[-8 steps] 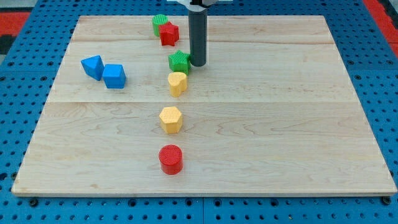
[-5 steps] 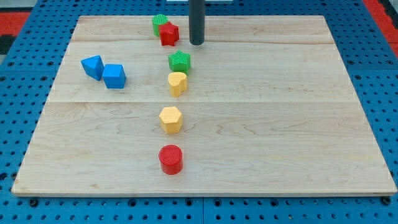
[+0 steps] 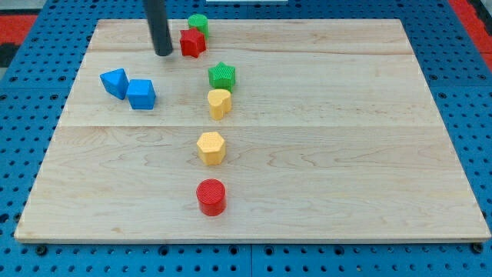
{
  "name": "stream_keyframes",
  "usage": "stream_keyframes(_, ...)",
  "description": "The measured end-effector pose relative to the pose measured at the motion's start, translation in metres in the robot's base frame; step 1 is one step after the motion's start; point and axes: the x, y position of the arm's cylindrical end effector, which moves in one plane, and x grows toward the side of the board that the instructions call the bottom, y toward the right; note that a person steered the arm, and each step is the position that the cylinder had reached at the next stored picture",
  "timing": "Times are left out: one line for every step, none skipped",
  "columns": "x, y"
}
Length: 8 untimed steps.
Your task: Place the red star above the green star
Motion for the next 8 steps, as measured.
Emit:
stream_keyframes(-0.020, -0.024)
stream_keyframes(-0.026, 0.000)
stream_keyframes(-0.023, 0.038)
stream_keyframes(-0.015, 0.065)
stream_keyframes(-0.013, 0.091)
stream_keyframes(-0.013, 0.087)
stream_keyframes(-0.024, 0.016)
stream_keyframes(-0.051, -0.004)
